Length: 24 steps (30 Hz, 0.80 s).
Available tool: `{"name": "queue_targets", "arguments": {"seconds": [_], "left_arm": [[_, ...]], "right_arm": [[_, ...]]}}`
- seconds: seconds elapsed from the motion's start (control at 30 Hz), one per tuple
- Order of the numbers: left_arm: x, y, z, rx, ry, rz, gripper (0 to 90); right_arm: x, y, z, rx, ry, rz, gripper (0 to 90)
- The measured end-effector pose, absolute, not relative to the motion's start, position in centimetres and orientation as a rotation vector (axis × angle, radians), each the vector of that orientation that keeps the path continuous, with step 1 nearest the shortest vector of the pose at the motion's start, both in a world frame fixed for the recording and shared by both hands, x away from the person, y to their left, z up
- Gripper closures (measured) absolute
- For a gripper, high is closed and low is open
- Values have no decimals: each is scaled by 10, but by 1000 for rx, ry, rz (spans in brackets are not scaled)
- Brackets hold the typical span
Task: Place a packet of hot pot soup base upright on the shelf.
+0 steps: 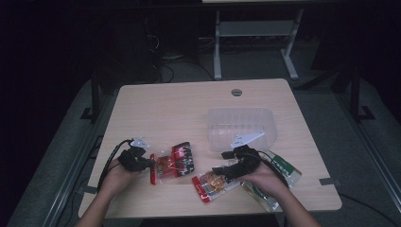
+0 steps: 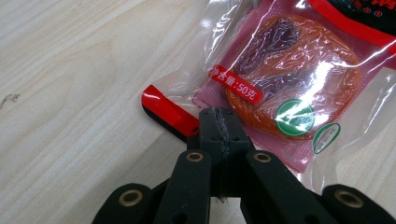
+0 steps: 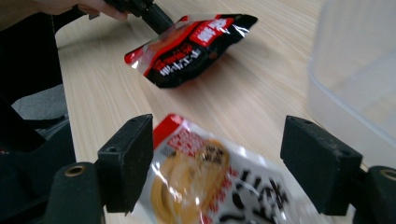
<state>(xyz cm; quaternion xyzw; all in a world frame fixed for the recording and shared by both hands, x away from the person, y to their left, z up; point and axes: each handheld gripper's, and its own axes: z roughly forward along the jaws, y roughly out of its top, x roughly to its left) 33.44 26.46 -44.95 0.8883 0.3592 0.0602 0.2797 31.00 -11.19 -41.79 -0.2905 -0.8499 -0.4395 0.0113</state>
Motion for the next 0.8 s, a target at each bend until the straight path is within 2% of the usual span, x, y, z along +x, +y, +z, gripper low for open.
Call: {"name": "queue_targets", "arguments": {"seconds": [0.5, 0.8], "left_arm": [[336, 267, -450, 2365, 969, 142, 898], [336, 268, -451, 2351, 975, 135, 899]], "right_arm": [[335, -63, -428, -848, -2610, -1372, 493], [349, -44, -436, -880, -2563, -1357, 502]]}}
